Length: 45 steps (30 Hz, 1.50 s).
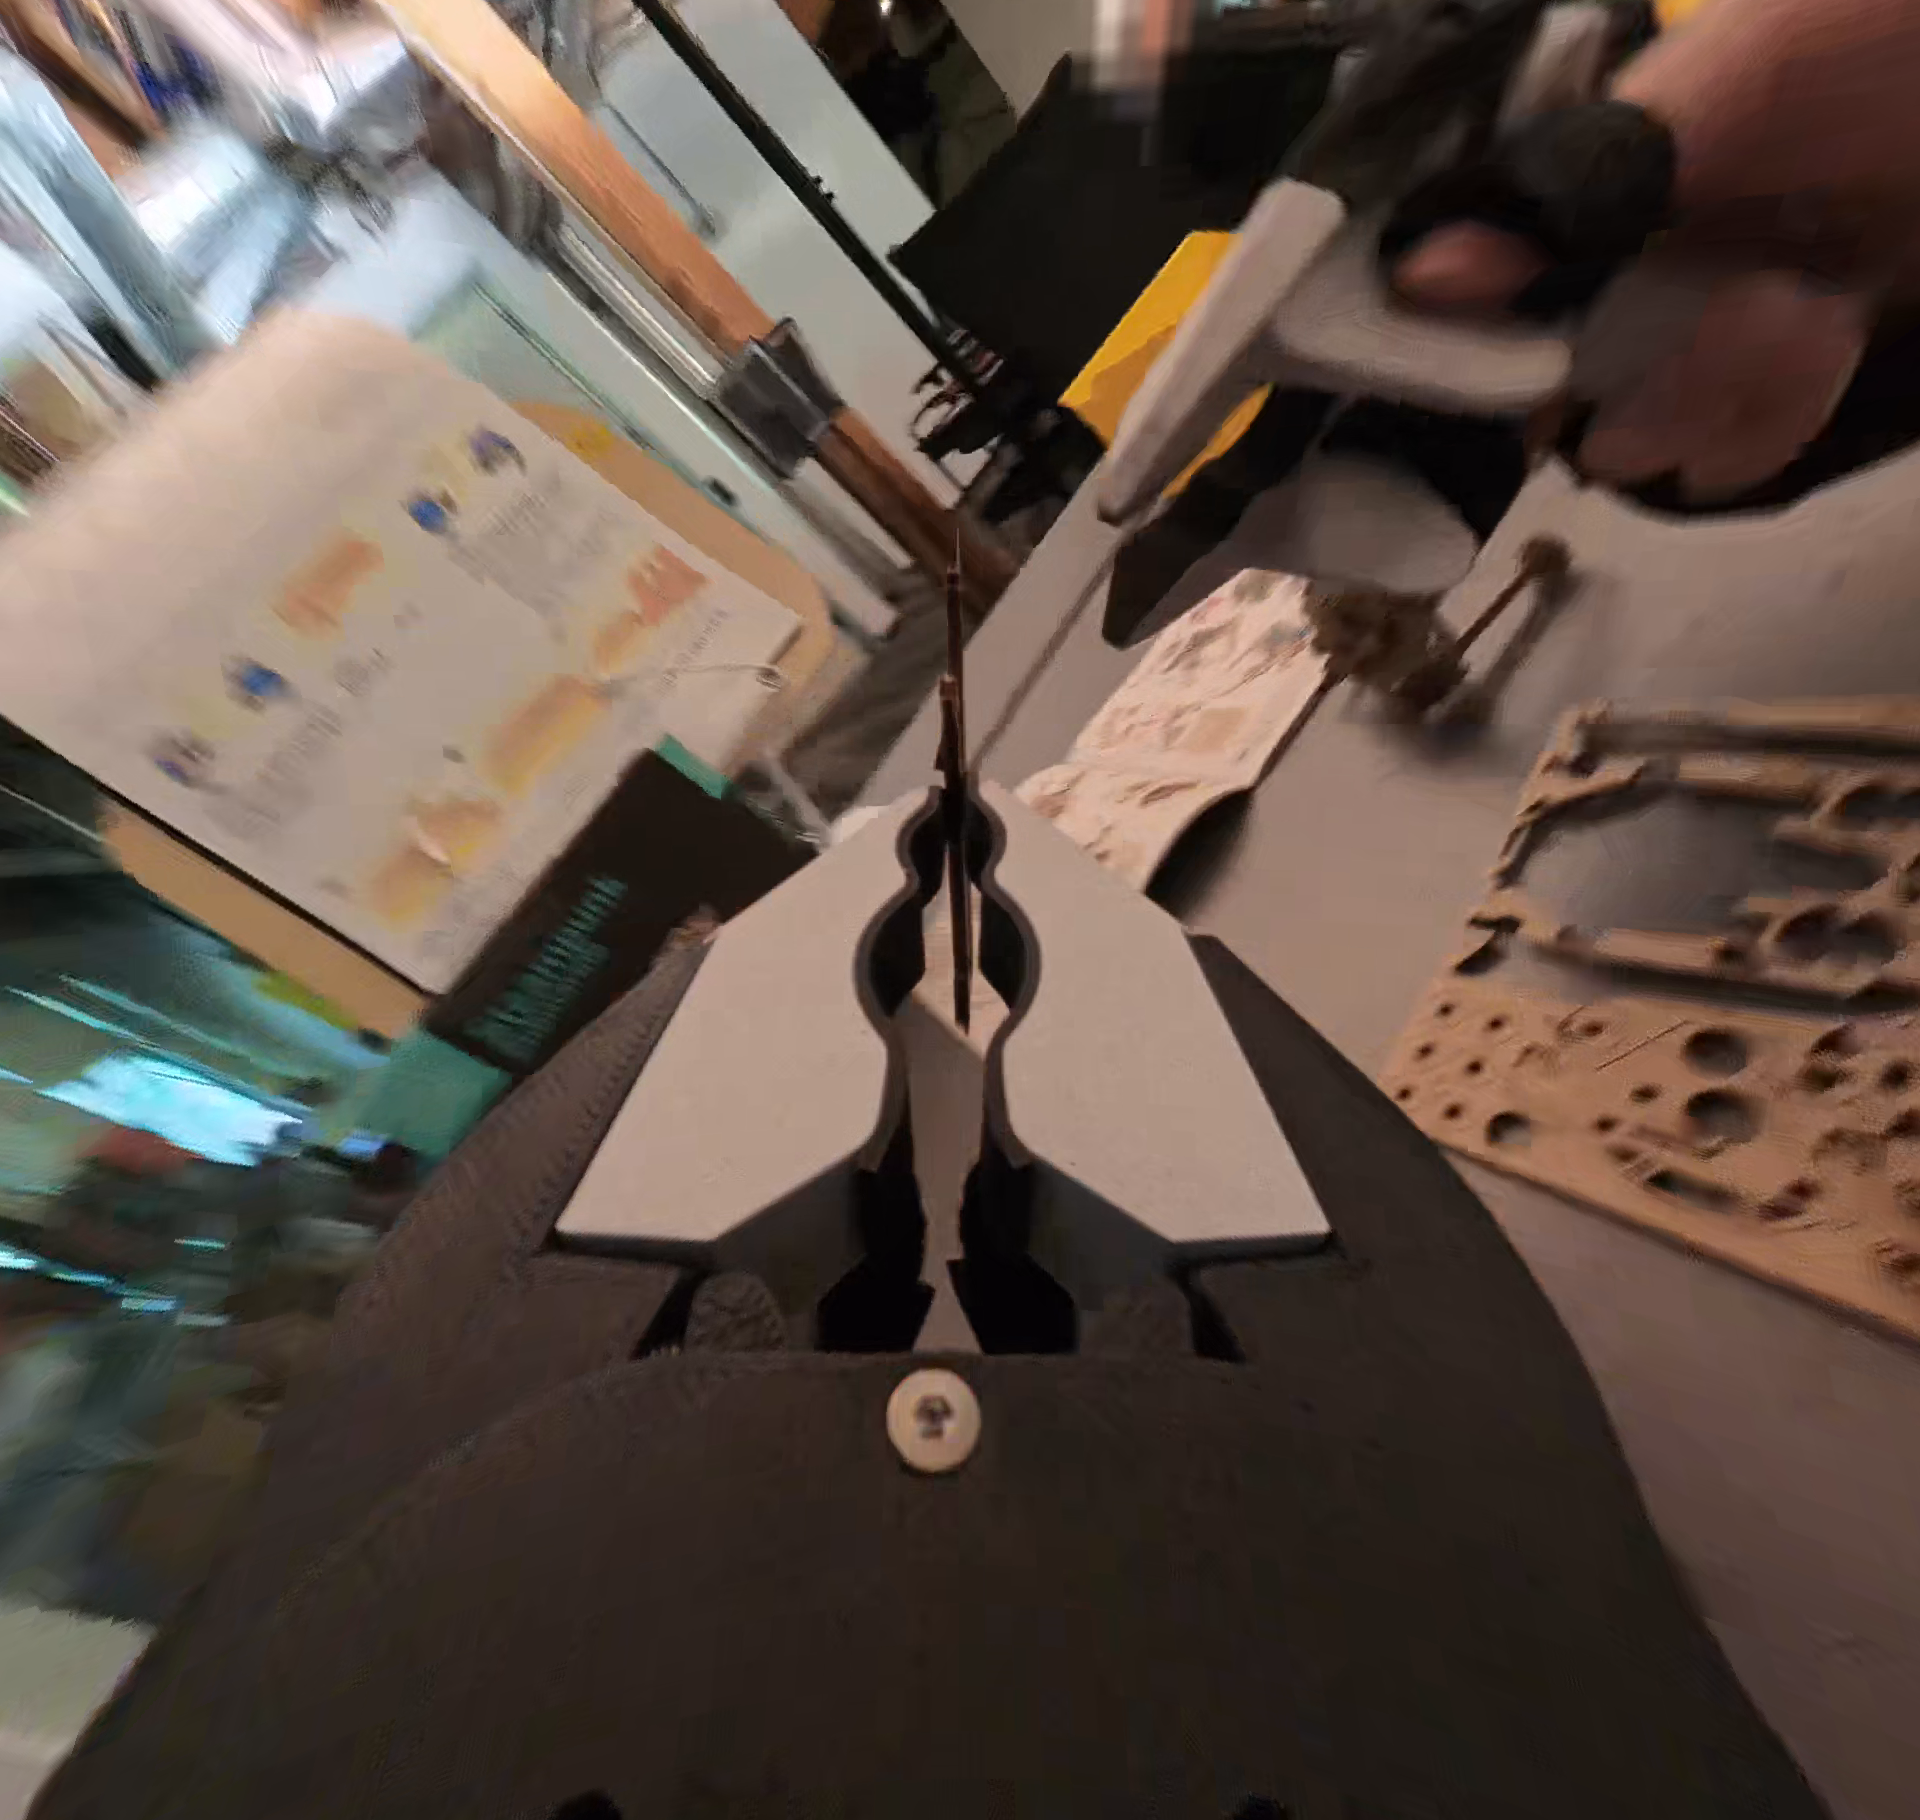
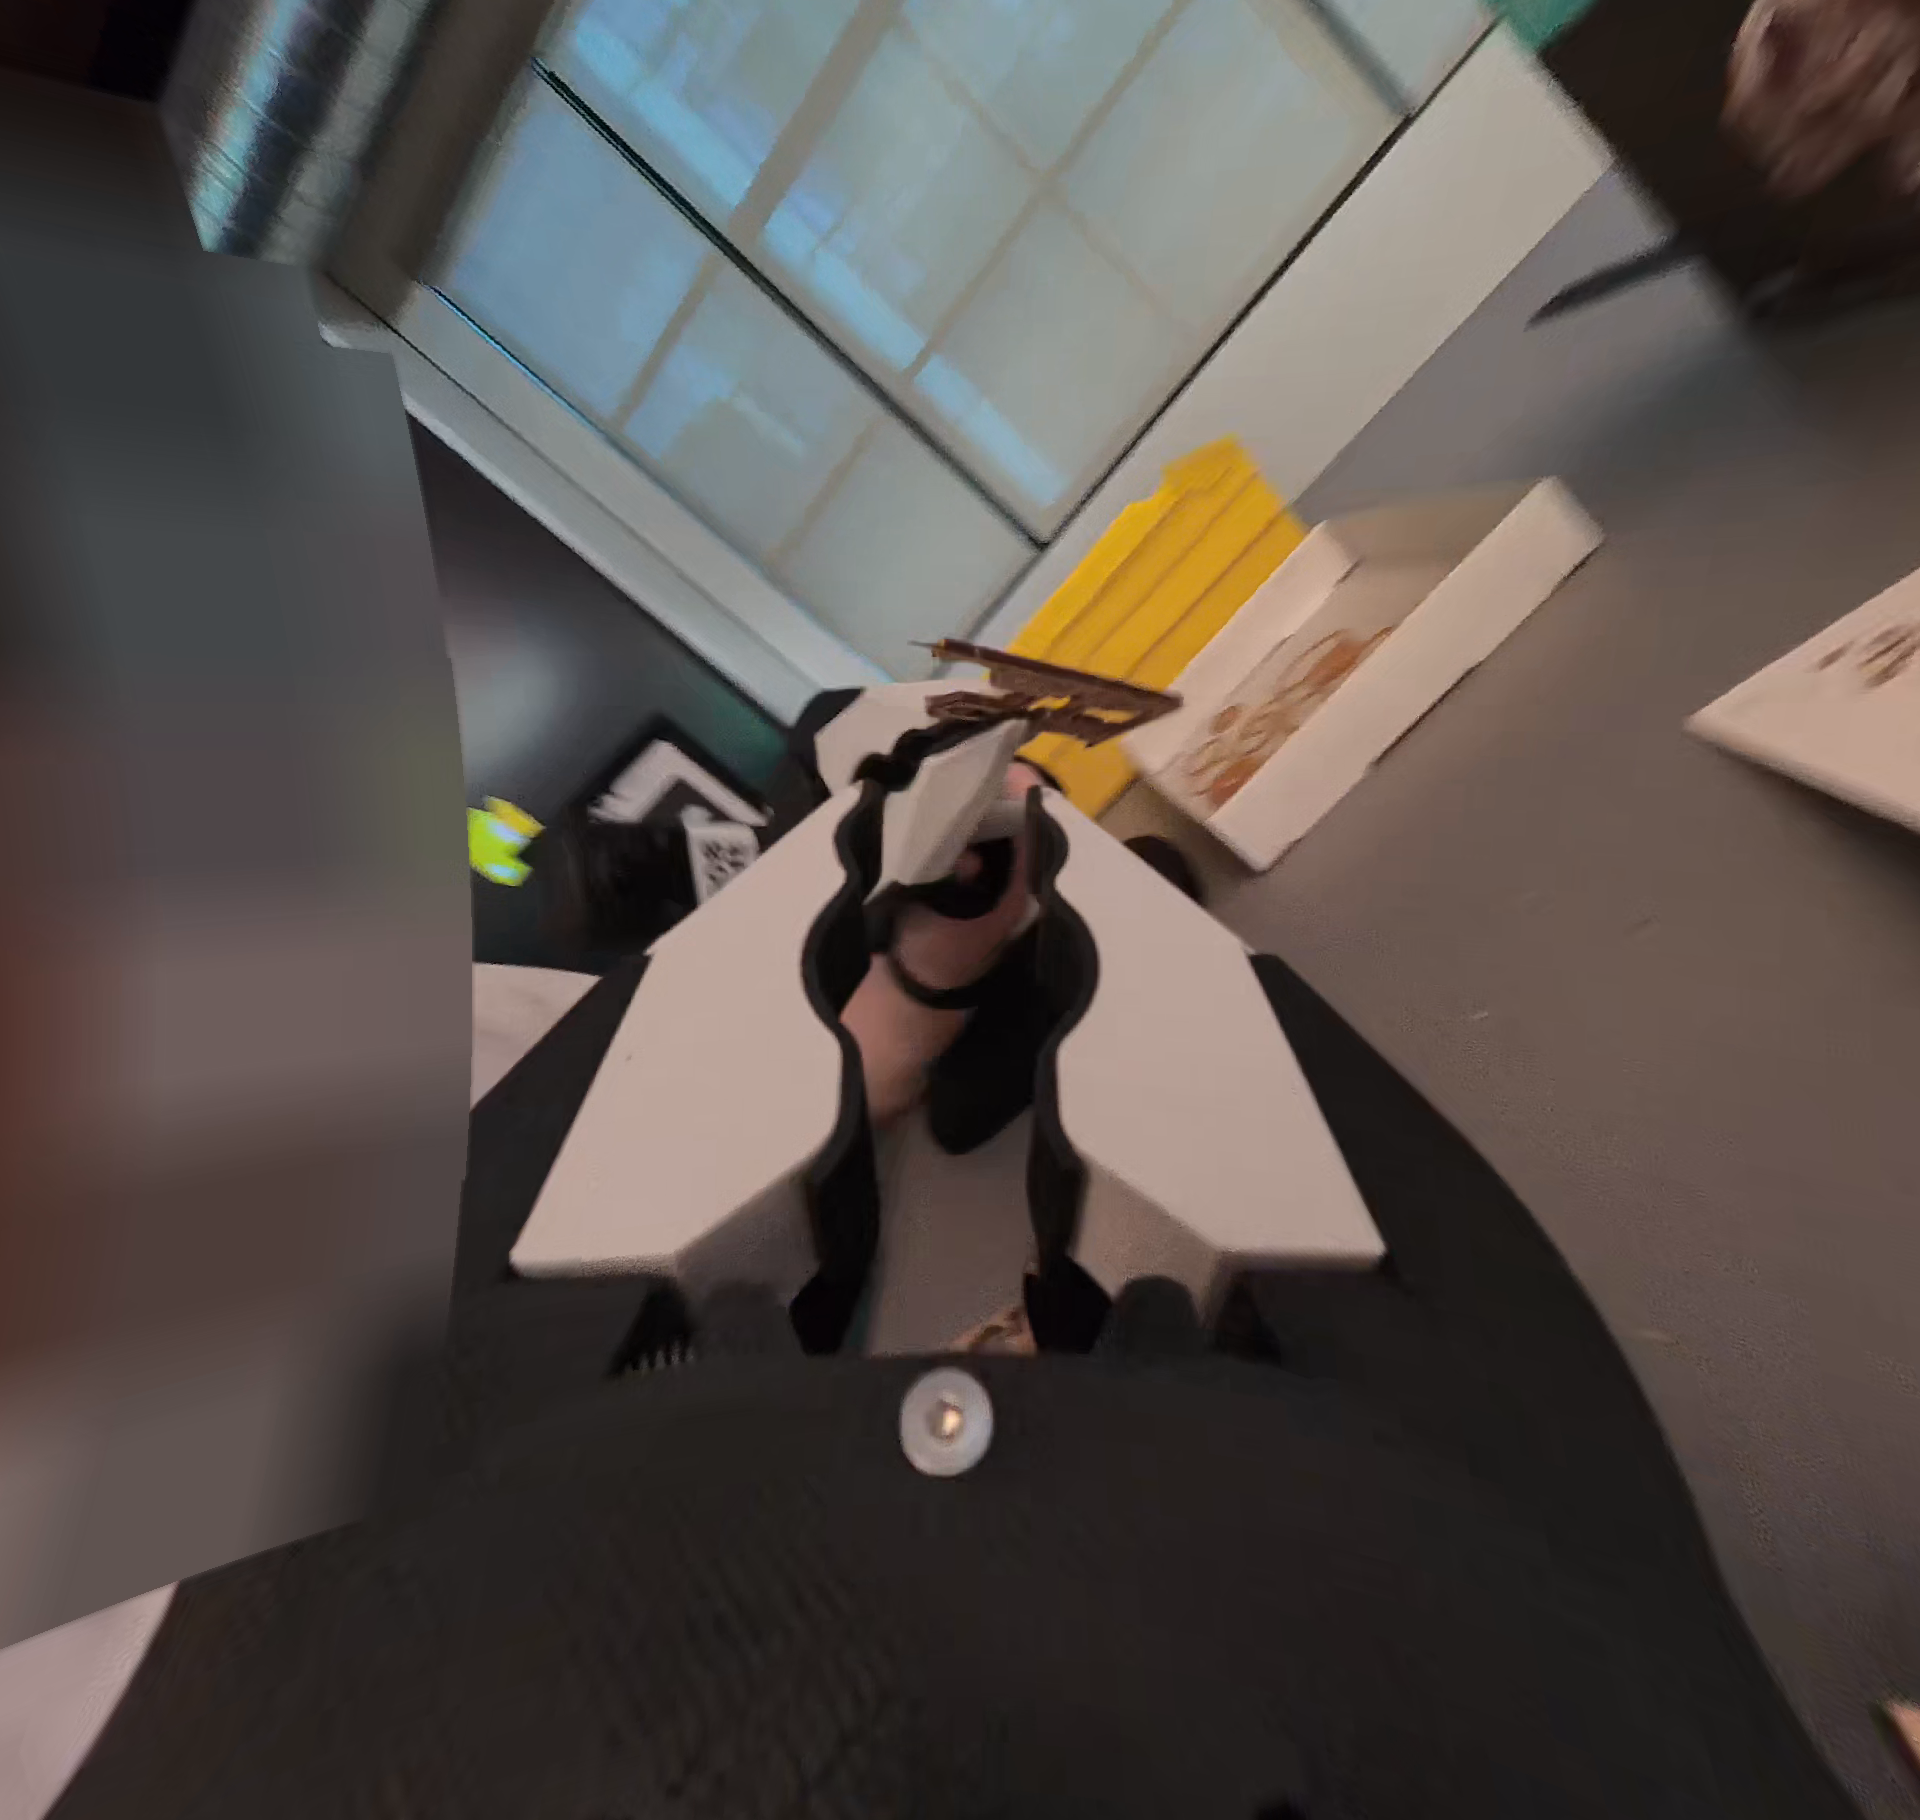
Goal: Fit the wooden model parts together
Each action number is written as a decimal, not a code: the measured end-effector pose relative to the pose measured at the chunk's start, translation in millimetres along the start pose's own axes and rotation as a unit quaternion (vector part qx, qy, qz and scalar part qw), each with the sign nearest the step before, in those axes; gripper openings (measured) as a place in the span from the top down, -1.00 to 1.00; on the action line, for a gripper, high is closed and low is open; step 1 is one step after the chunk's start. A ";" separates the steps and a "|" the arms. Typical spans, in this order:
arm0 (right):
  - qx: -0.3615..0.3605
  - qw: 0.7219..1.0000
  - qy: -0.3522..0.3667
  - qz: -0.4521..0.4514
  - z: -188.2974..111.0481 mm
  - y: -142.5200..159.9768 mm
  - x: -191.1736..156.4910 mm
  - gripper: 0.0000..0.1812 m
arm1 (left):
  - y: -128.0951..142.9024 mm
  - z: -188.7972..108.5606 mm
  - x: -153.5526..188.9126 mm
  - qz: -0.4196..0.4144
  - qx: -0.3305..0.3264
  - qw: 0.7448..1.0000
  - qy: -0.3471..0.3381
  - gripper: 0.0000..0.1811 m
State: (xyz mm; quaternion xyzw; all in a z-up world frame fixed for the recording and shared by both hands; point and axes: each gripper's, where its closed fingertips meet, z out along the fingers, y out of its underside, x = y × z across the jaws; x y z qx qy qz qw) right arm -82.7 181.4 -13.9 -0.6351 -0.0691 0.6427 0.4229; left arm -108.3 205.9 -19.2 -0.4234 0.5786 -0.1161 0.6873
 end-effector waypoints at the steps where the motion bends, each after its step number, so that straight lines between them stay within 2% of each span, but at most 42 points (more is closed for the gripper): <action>1: -0.002 0.999 -0.018 0.037 2.2 3.6 0.7 0.72 | 0.6 0.0 1.4 0.048 -0.006 0.999 -0.015 1.00; 5: 0.003 0.994 -0.040 0.106 9.1 12.6 8.5 0.68 | -0.1 -0.7 4.1 0.182 -0.011 0.982 -0.058 1.00; 9: 0.017 0.991 -0.052 0.124 14.6 15.4 8.6 0.68 | 4.0 1.1 16.0 0.241 -0.020 0.969 -0.043 1.00; 13: 0.021 0.988 -0.059 0.141 17.1 18.0 9.2 0.82 | 8.2 3.2 26.3 0.322 -0.026 0.945 -0.044 1.00; 19: -0.002 0.990 -0.027 0.141 15.9 26.6 20.2 0.95 | 9.2 3.4 33.3 0.354 -0.018 0.935 -0.032 1.00; 21: -0.014 0.991 -0.017 0.130 15.1 28.5 22.5 0.97 | 9.9 3.9 34.1 0.342 -0.012 0.939 -0.029 0.99; 24: 0.001 0.996 -0.009 0.093 11.3 19.9 21.3 0.99 | 4.9 5.3 29.1 0.258 0.000 0.966 -0.032 0.92; 26: 0.016 0.997 -0.013 0.071 8.8 13.3 17.6 0.99 | -3.7 4.9 26.8 0.150 0.018 0.988 -0.018 0.87; 27: 0.029 0.998 -0.005 0.062 6.4 9.2 19.4 0.99 | -6.6 4.7 20.7 0.093 0.020 0.995 -0.021 0.74; 30: 0.076 0.995 -0.002 0.063 -5.9 -7.1 23.0 0.99 | -2.0 5.2 -2.9 -0.033 0.010 0.999 -0.031 0.47; 32: 0.109 0.992 -0.017 0.056 -12.5 -17.9 18.6 0.99 | 5.7 5.9 -15.2 -0.141 0.001 0.990 -0.027 0.52; 34: 0.106 0.993 -0.031 0.043 -9.7 -17.6 11.9 0.99 | 11.8 10.3 -8.6 -0.296 -0.009 0.954 0.038 0.46; 35: 0.099 0.994 -0.034 0.034 -6.1 -14.7 8.8 0.99 | 11.5 12.0 -2.4 -0.377 -0.005 0.922 0.081 0.40; 37: 0.074 0.997 -0.024 0.018 2.2 -4.9 8.5 0.99 | 2.0 10.8 6.4 -0.515 0.028 0.839 0.173 0.43; 39: 0.052 0.998 -0.023 0.004 7.6 2.3 6.0 0.99 | -8.3 4.5 1.7 -0.599 0.078 0.763 0.232 0.47; 40: 0.037 0.999 -0.016 -0.003 9.0 5.8 6.9 0.99 | -10.4 2.3 -2.0 -0.621 0.092 0.739 0.245 0.48; 41: 0.024 1.000 -0.008 -0.014 9.6 8.2 8.0 0.99 | -11.4 0.9 -2.8 -0.629 0.096 0.728 0.255 0.52; 42: 0.010 1.000 -0.003 -0.028 10.1 10.5 8.0 0.99 | -10.9 0.8 -1.1 -0.626 0.090 0.728 0.263 0.52; 45: -0.068 0.995 0.018 -0.065 11.3 26.1 11.3 0.99 | -7.0 1.9 6.2 -0.605 0.067 0.744 0.275 0.47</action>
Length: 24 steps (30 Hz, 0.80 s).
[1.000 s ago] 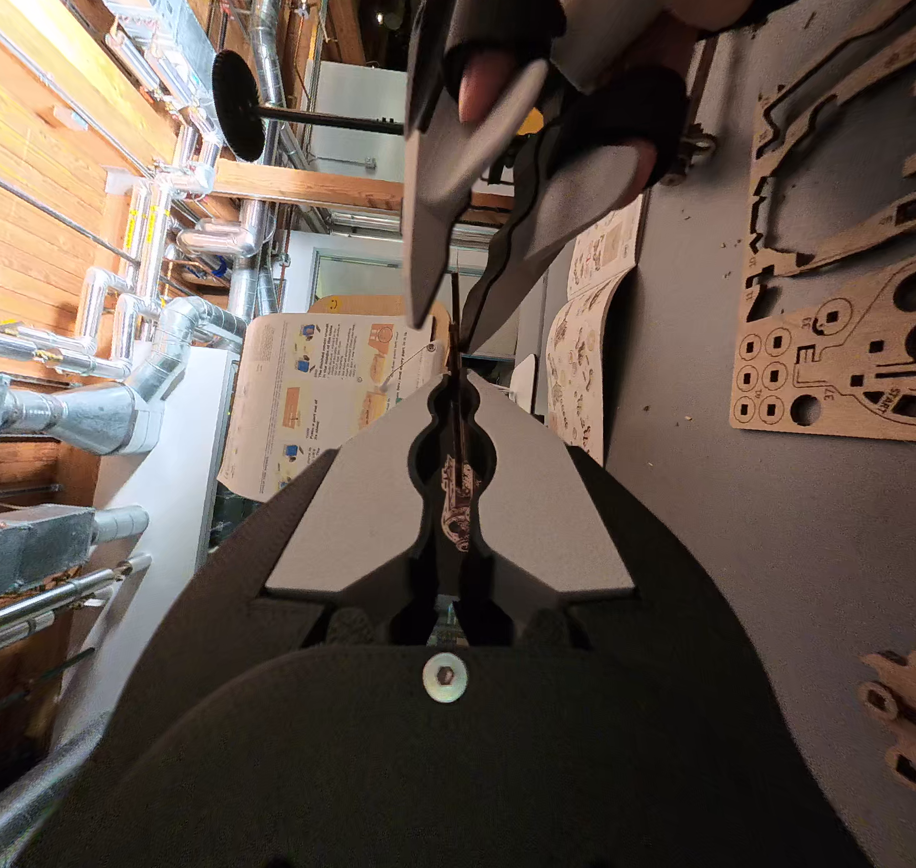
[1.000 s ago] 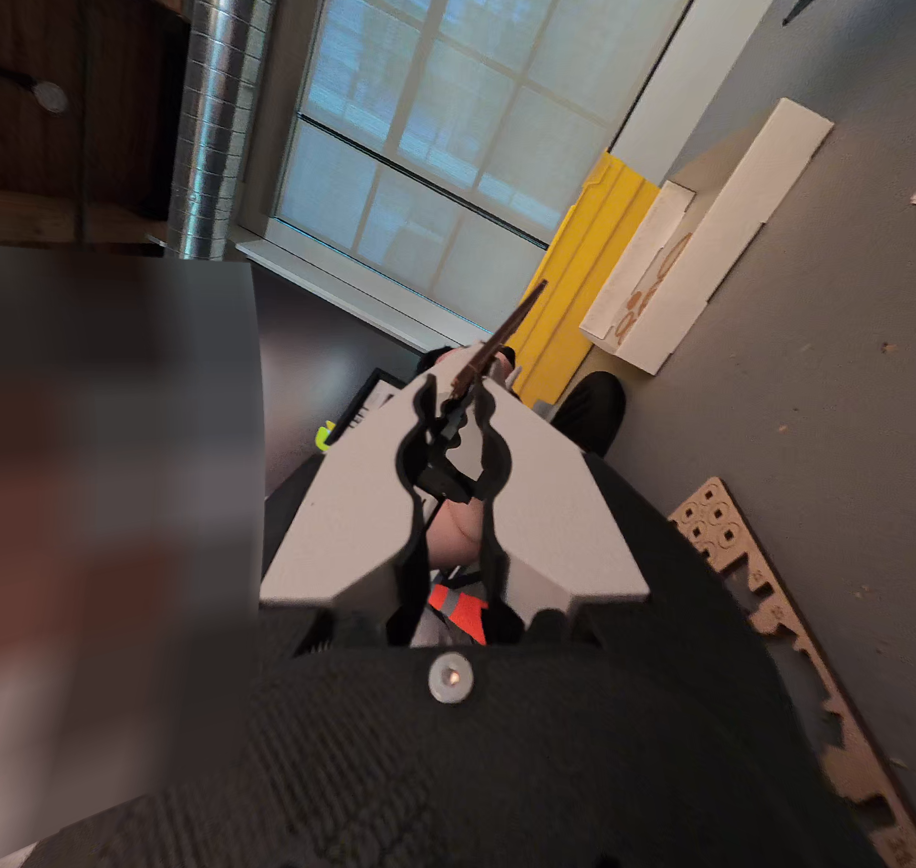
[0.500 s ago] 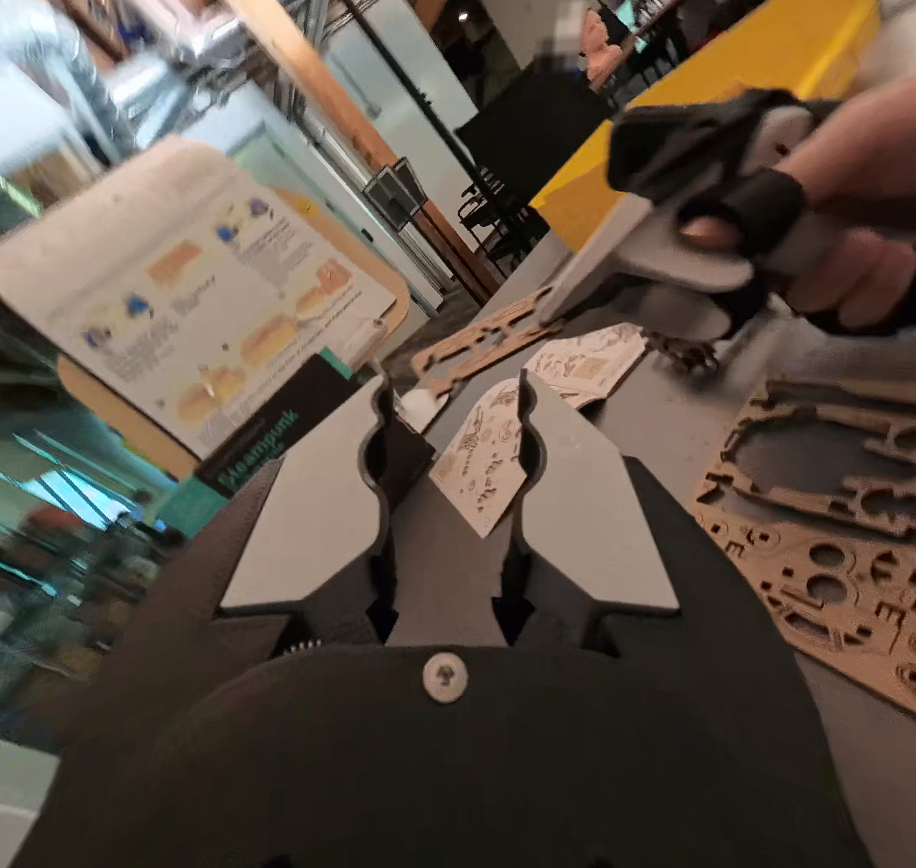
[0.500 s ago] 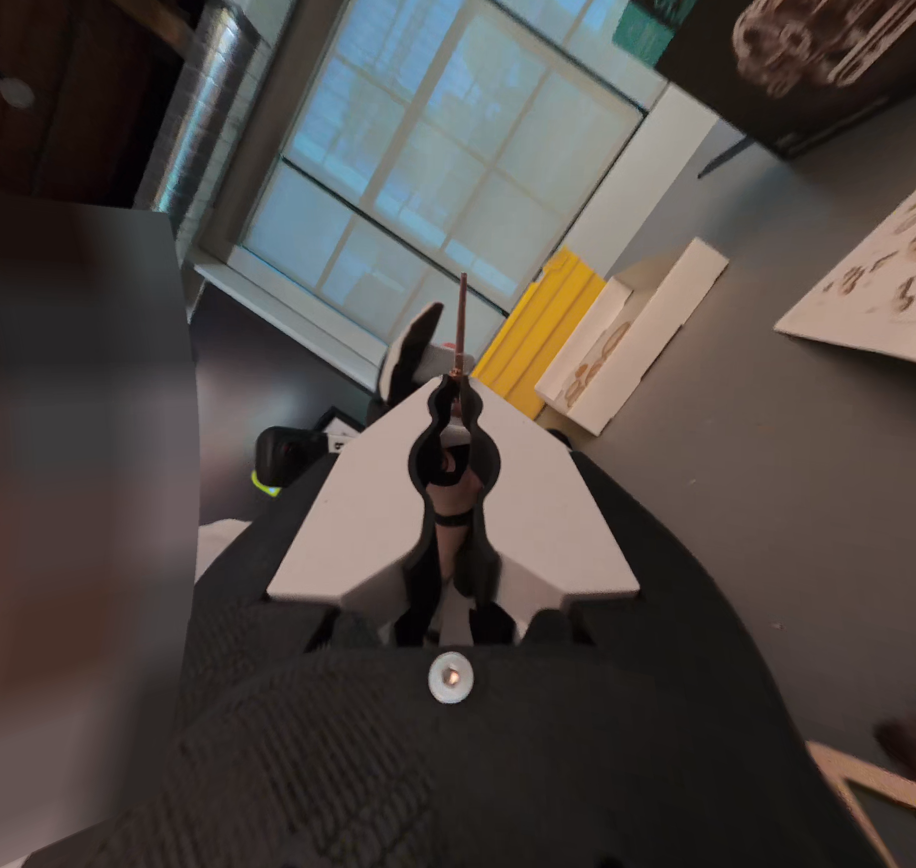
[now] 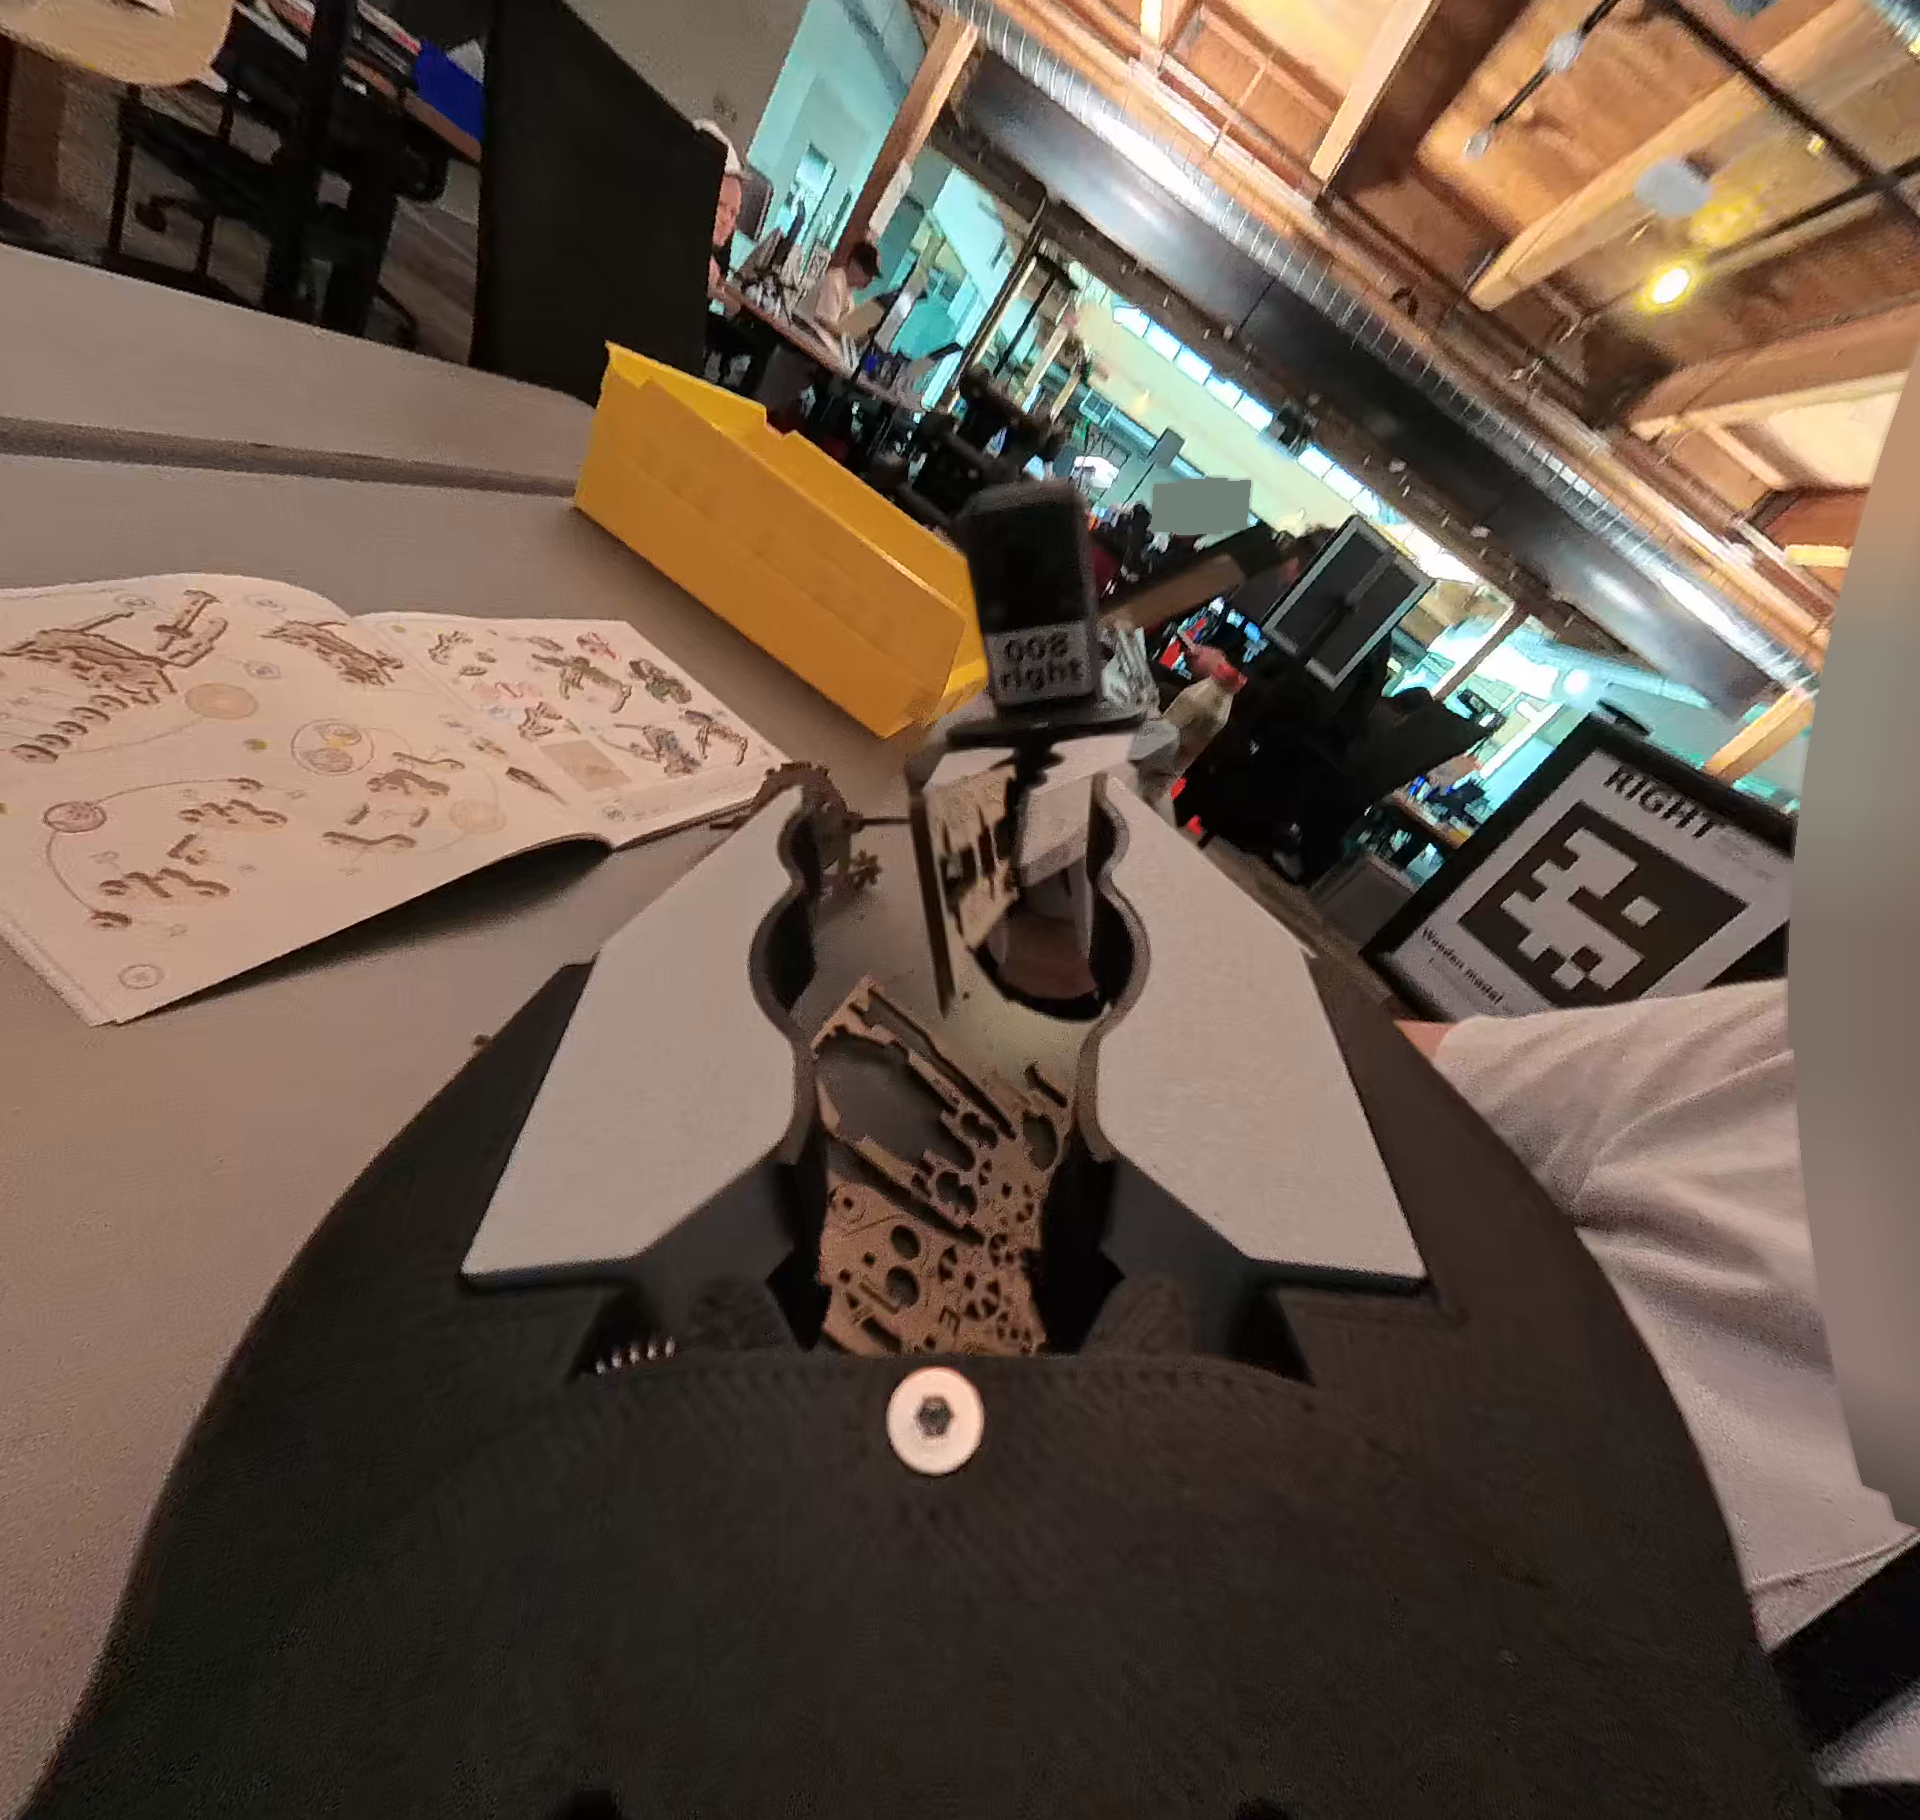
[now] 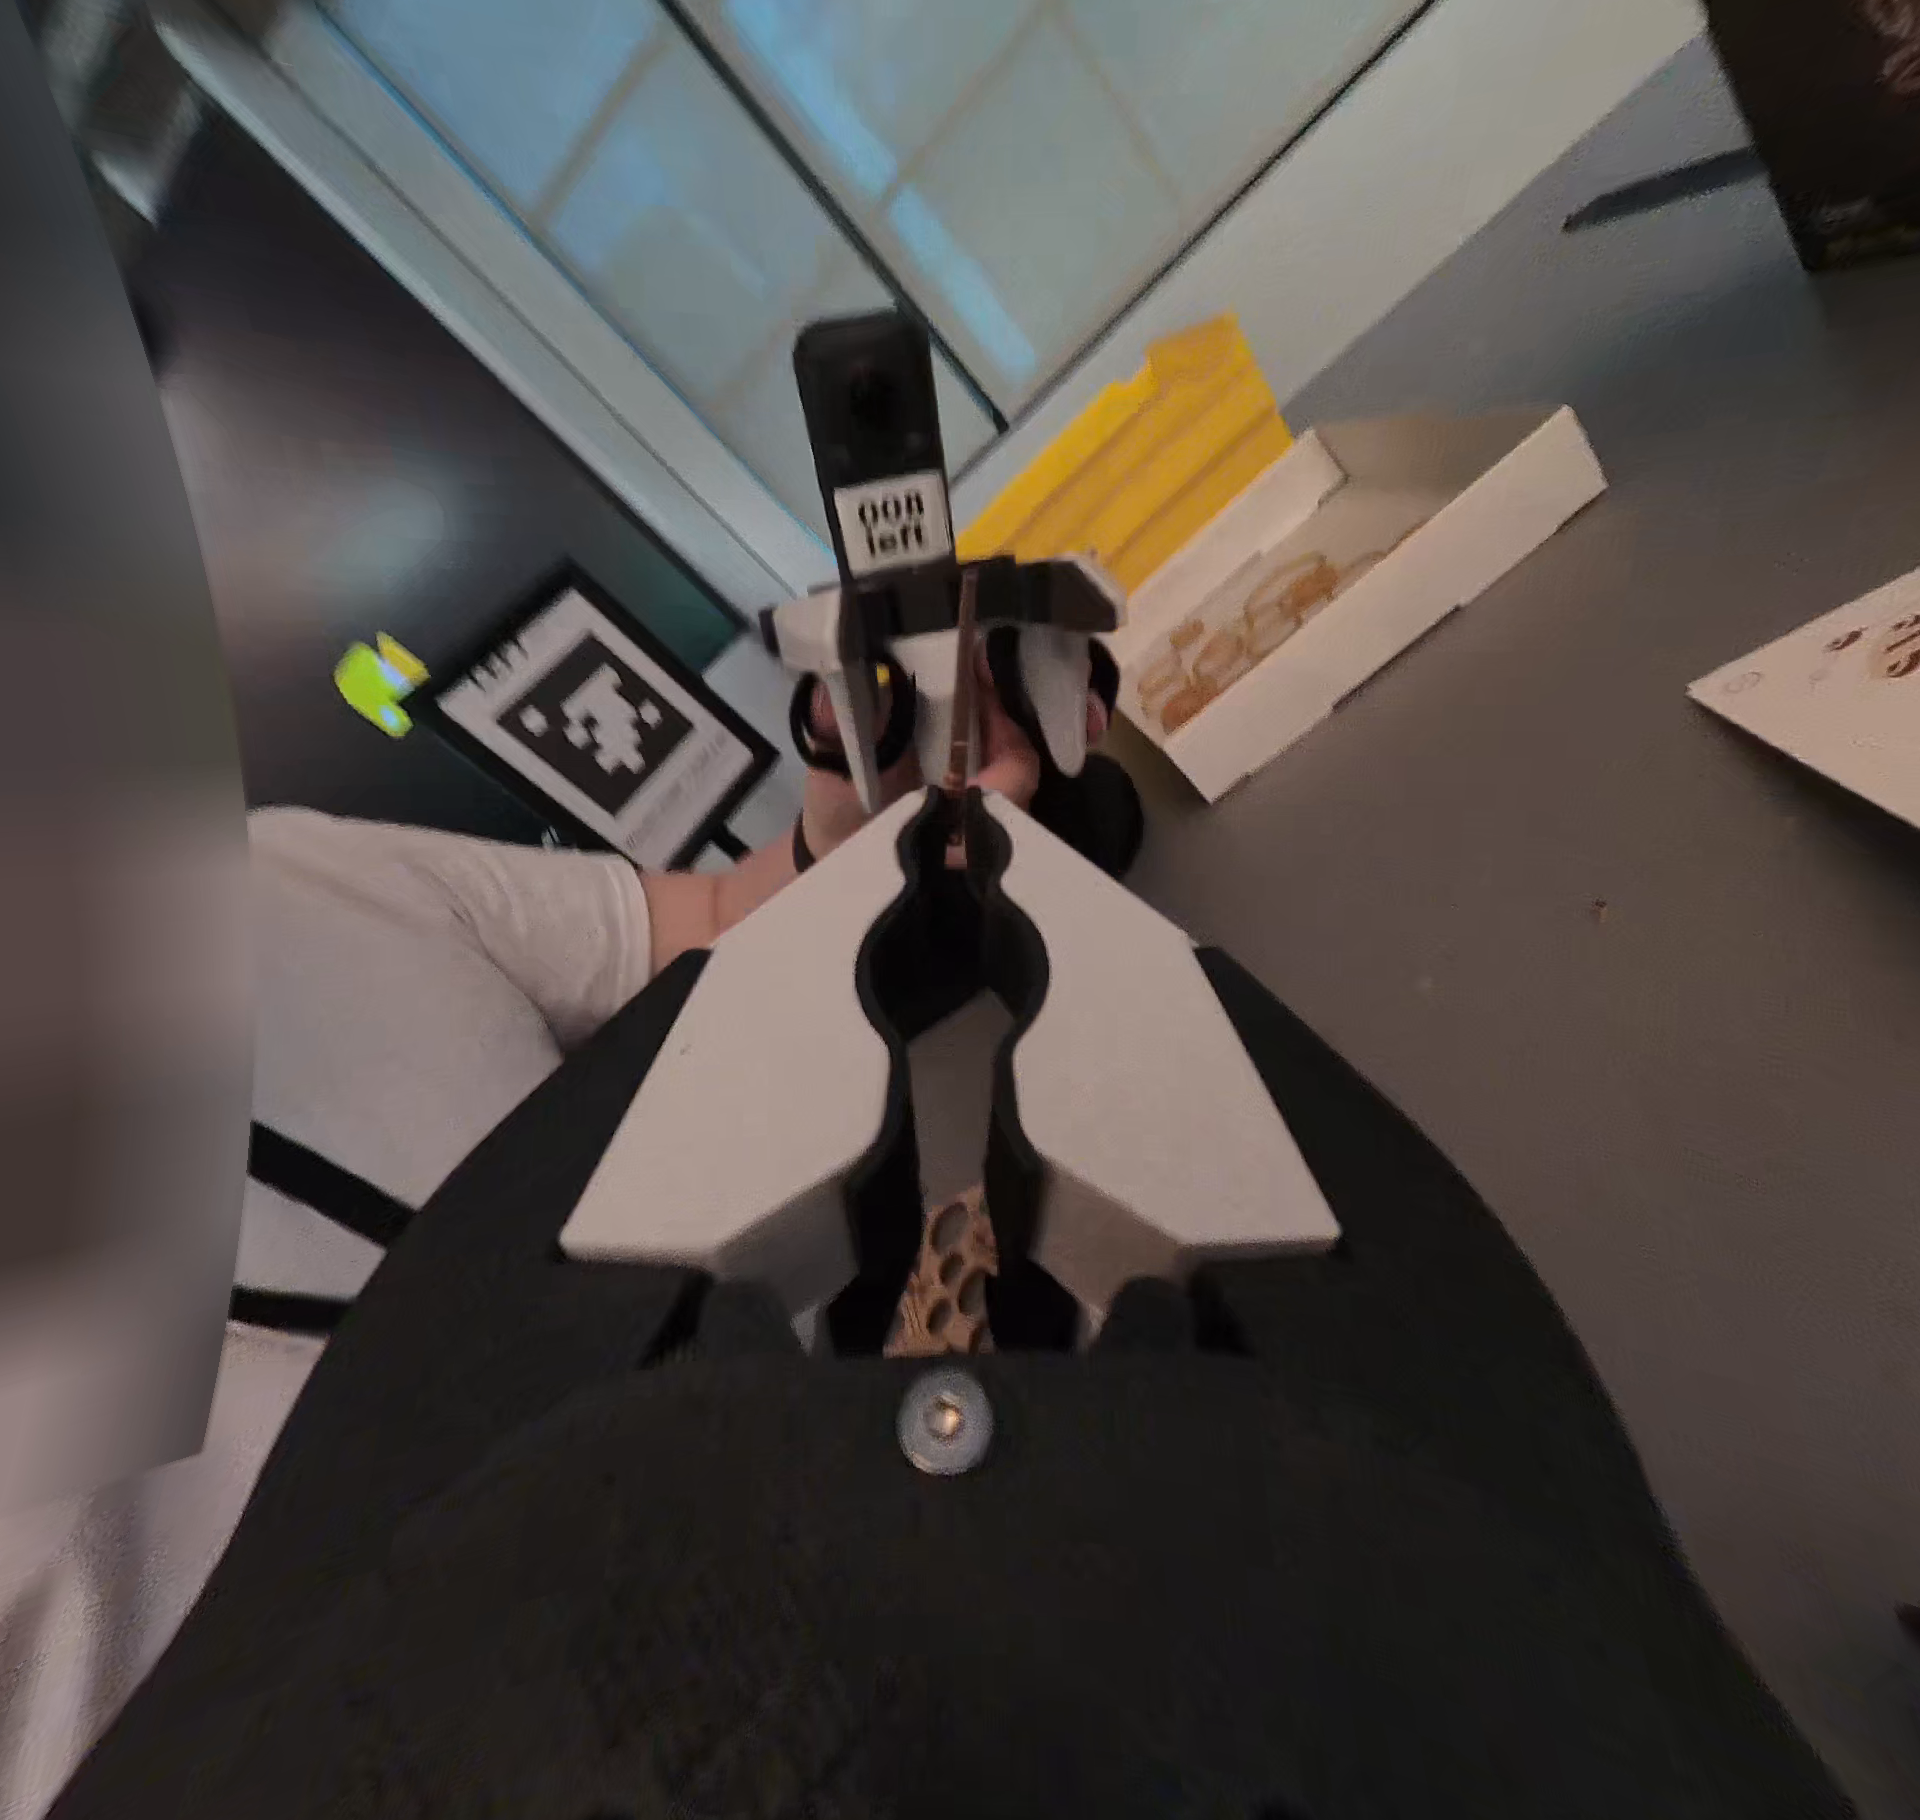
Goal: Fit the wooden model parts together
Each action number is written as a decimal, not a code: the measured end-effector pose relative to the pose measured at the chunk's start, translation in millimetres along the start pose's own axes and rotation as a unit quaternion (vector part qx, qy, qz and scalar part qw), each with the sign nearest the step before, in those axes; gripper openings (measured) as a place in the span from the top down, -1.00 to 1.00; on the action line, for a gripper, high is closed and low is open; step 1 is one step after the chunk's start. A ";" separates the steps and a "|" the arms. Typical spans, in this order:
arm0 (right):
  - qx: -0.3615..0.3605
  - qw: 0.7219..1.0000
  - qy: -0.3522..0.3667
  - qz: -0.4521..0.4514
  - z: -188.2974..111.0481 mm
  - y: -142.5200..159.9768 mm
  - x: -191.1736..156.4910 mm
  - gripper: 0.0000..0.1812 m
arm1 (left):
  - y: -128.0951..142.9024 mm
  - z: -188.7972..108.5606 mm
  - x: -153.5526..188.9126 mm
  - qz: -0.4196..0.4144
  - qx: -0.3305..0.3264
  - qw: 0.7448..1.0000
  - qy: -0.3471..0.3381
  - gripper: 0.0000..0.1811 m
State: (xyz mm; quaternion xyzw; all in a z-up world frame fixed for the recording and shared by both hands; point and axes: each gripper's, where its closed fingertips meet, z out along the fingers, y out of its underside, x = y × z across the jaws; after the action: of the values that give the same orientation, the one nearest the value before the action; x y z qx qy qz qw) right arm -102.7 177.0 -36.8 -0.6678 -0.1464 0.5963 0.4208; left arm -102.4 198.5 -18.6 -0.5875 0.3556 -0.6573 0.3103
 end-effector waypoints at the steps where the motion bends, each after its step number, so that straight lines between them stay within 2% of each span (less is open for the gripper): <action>1: -0.022 1.000 0.003 -0.014 0.4 4.2 -1.0 1.00 | 2.5 0.1 -1.6 0.004 -0.010 1.000 -0.002 0.47; 2: -0.040 0.999 0.002 -0.025 0.5 7.6 -2.7 0.99 | 5.9 0.3 0.6 0.007 -0.024 1.000 0.009 0.56; 4: -0.047 0.998 0.004 -0.039 -1.4 6.4 -4.6 0.99 | 19.9 0.8 11.1 0.012 -0.077 0.996 0.053 0.96; 5: -0.031 0.999 0.008 -0.043 -3.7 1.2 -4.1 0.99 | 20.4 0.9 14.0 0.010 -0.078 0.995 0.063 1.00; 7: 0.003 1.000 -0.009 -0.028 -8.8 -10.1 -7.7 0.99 | 21.0 1.9 16.6 0.005 -0.073 0.995 0.069 1.00; 9: 0.035 0.999 -0.020 -0.012 -13.2 -18.9 -7.7 0.99 | 30.9 4.9 19.4 -0.004 -0.097 0.992 0.080 1.00; 12: 0.031 0.999 -0.027 0.006 -13.8 -17.4 -5.5 0.99 | 37.9 8.9 20.2 -0.002 -0.104 0.991 0.080 0.99; 14: 0.014 1.000 -0.024 0.004 -11.2 -11.9 -4.4 0.99 | 35.5 9.9 20.3 -0.013 -0.095 0.992 0.081 0.79; 15: 0.004 1.000 -0.023 0.001 -8.8 -8.6 -4.9 0.99 | 35.1 10.1 20.9 -0.019 -0.094 0.992 0.084 0.78; 16: -0.002 1.000 -0.022 -0.002 -6.3 -5.8 -5.4 0.99 | 36.7 10.4 20.9 -0.021 -0.097 0.991 0.086 0.83; 17: -0.004 1.000 -0.024 -0.003 -4.3 -4.1 -6.0 0.99 | 40.7 10.7 20.9 -0.019 -0.108 0.990 0.085 0.98; 19: 0.010 1.000 -0.022 -0.003 -3.3 -6.6 -4.2 0.98 | 43.1 11.7 17.1 -0.008 -0.116 0.991 0.066 1.00; 20: 0.024 0.999 -0.021 -0.001 -4.3 -10.4 -3.0 0.85 | 41.7 11.4 16.5 -0.005 -0.113 0.992 0.061 1.00; 21: 0.027 0.999 -0.018 0.003 -5.4 -11.6 -0.9 0.82 | 40.0 10.9 16.1 -0.005 -0.110 0.992 0.058 1.00; 24: 0.005 1.000 -0.013 -0.008 -2.9 -5.0 0.4 0.83 | 34.8 9.6 14.0 -0.016 -0.097 0.994 0.054 1.00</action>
State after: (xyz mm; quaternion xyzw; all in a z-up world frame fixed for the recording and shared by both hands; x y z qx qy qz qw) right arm -98.4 179.2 -33.5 -0.6565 -0.1545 0.6023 0.4270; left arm -94.9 166.7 -39.3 -0.5839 0.4248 -0.6554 0.2216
